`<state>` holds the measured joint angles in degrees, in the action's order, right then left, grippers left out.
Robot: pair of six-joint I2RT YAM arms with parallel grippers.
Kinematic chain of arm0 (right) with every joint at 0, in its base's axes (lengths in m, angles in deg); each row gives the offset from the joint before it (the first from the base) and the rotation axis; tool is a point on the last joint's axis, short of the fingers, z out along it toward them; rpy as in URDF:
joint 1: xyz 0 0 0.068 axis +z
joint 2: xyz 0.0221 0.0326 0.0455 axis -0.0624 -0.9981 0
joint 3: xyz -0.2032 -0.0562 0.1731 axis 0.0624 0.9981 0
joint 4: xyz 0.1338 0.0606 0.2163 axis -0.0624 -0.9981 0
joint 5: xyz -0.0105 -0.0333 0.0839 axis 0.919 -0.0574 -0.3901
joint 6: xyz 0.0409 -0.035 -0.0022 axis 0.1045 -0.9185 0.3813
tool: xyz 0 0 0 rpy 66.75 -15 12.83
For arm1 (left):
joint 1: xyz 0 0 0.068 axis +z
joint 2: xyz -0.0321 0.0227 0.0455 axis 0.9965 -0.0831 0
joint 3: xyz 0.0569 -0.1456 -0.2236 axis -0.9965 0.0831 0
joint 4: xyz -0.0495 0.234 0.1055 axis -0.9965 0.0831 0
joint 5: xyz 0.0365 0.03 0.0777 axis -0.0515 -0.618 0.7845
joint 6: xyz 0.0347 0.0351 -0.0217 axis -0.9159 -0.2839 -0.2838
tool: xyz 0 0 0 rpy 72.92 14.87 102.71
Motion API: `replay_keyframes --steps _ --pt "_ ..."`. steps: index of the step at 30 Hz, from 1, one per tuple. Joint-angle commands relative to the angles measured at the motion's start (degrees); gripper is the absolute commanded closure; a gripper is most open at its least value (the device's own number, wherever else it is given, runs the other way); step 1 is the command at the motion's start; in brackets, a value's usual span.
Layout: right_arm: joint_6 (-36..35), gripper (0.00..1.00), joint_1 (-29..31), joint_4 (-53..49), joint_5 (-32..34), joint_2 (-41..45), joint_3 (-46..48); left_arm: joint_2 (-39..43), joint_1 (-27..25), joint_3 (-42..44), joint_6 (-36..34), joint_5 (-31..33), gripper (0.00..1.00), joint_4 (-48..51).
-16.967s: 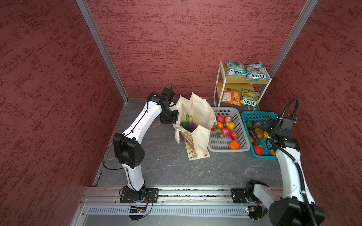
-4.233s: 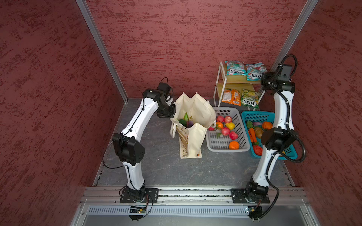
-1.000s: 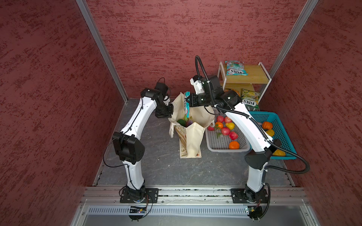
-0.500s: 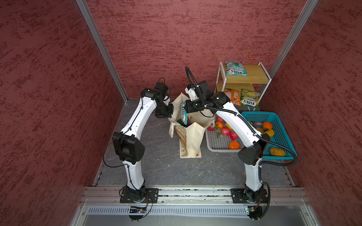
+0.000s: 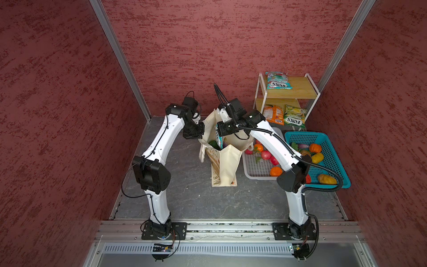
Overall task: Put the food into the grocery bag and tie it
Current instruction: 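Lower the teal candy bag into the tote bag and open the right gripper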
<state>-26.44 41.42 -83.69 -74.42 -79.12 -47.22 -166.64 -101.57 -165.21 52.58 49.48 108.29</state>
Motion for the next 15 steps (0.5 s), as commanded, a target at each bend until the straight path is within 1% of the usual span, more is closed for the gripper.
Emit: replay_keyframes --steps 1,2,4,6,9,11,15 --pt "-1.95 0.98 0.38 1.04 1.72 -1.54 -1.35 -0.03 0.59 -1.74 -0.56 -0.32 0.99 -1.32" --pt "-2.13 0.96 0.39 0.99 2.11 -1.61 -1.41 -0.02 0.61 -1.76 -0.53 -0.33 0.99 -1.31" --pt "-2.61 0.94 0.39 0.9 2.18 -1.58 -1.49 -0.03 0.68 -1.78 -0.56 -0.26 0.99 -1.31" --pt "-2.75 0.9 0.42 0.72 1.82 -1.63 -1.32 -0.01 0.76 -1.88 -0.56 -0.35 0.99 -1.42" --pt "-2.74 0.77 0.48 0.45 1.41 -1.44 -1.42 -0.12 0.89 -2.2 -0.51 -0.31 0.99 -1.46" --pt "-2.91 0.66 0.48 0.27 2.28 -1.05 -2.3 -0.03 0.96 -2.3 -0.47 -0.34 0.99 -1.55" --pt "-4.3 0.55 0.47 0.56 5.39 0.43 -4.51 -0.03 0.96 -2.29 -0.38 -0.17 0.99 -1.65"
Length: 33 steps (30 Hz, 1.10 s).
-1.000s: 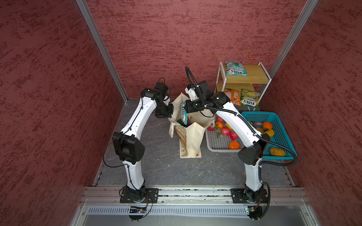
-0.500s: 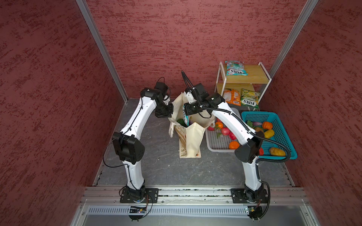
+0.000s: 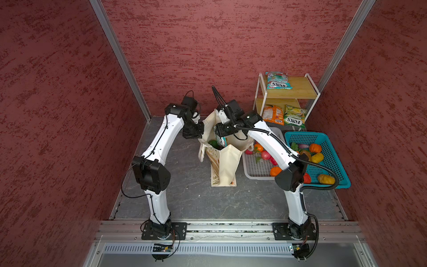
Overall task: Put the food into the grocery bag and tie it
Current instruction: 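Lower the teal candy bag into the tote bag and open the right gripper, then raise the right gripper out of the tote bag toward the shelf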
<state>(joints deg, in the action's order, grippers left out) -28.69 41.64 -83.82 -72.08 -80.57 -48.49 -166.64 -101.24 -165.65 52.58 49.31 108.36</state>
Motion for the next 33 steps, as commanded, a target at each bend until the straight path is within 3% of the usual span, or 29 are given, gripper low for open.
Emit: replay_keyframes --steps 1,9,15,24,33 --pt "-2.65 0.52 0.28 0.97 4.14 2.54 -3.79 -0.04 0.63 -1.78 -0.3 0.01 0.99 -1.79" --pt "-4.7 0.44 -0.17 4.16 14.52 7.38 -7.62 -0.12 0.63 -1.69 0.06 0.09 0.99 -2.07" --pt "-1.03 0.42 -4.97 11.33 19.74 12.8 -8.61 -0.27 0.54 -1.72 0.16 0.12 0.99 -2.25" --pt "16.21 0.44 -22.72 19.93 13.7 18.66 -8.26 -0.95 0.45 -2.44 0.32 -0.08 0.99 -2.31" --pt "27.89 0.44 -37.1 22.73 5.87 19.15 -8.26 -1.95 -0.51 -4.08 0.37 -0.48 0.98 -1.64"
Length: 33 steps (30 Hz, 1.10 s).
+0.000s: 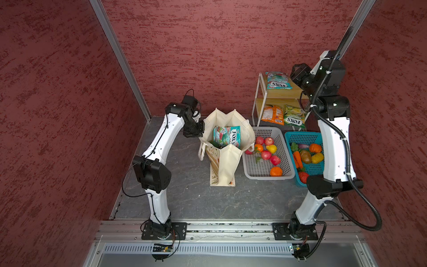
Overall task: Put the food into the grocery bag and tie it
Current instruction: 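Raise the right gripper out of the tote bag toward the shelf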
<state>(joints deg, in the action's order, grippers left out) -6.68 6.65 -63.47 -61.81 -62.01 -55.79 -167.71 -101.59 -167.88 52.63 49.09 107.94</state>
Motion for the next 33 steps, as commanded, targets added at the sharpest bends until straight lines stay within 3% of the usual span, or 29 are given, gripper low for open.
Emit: replay_keyframes --steps 1,10,33 --pt "7.1 0.44 -3.27 2.1 -5.2 0.35 -0.96 -0.9 -0.16 -1.9 0.29 -0.22 0.98 -1.19" --pt "17.14 0.44 -10.15 -2.9 -9.92 -2.83 -0.7 -0.99 -0.25 -2.43 0.06 -0.3 0.98 -0.69" --pt "31.43 0.41 -10.41 2.05 -14.33 -9.09 6.05 0.31 -0.25 -0.43 0.45 -0.22 0.98 -1.89"
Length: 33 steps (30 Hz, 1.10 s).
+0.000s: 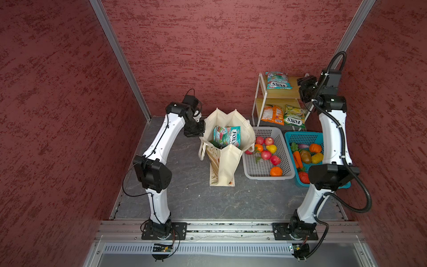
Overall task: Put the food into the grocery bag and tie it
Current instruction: 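Raise the right gripper out of the tote bag toward the shelf, then grasp the teal FOXS Mint Blossom bag on the top shelf with the right gripper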
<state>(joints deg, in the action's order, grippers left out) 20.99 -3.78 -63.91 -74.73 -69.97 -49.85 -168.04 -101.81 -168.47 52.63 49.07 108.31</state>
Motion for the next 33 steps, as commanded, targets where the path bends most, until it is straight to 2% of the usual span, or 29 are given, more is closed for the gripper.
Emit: replay_keyframes --steps 1,19,33 --pt "4.38 0.41 0.03 2.47 -1.66 -1.47 0.04 0.72 -0.03 0.4 0.54 -0.22 0.98 -2.34" --pt "9.58 0.37 0.07 3.82 -3.42 -8.11 -4.14 0.3 0.05 0.6 1.07 -0.12 0.98 -3.32" --pt "12.47 0.41 0.08 5.32 -3.11 -12.57 -6.84 -0.67 0.58 -0.05 1.07 -0.38 0.98 -3.19"
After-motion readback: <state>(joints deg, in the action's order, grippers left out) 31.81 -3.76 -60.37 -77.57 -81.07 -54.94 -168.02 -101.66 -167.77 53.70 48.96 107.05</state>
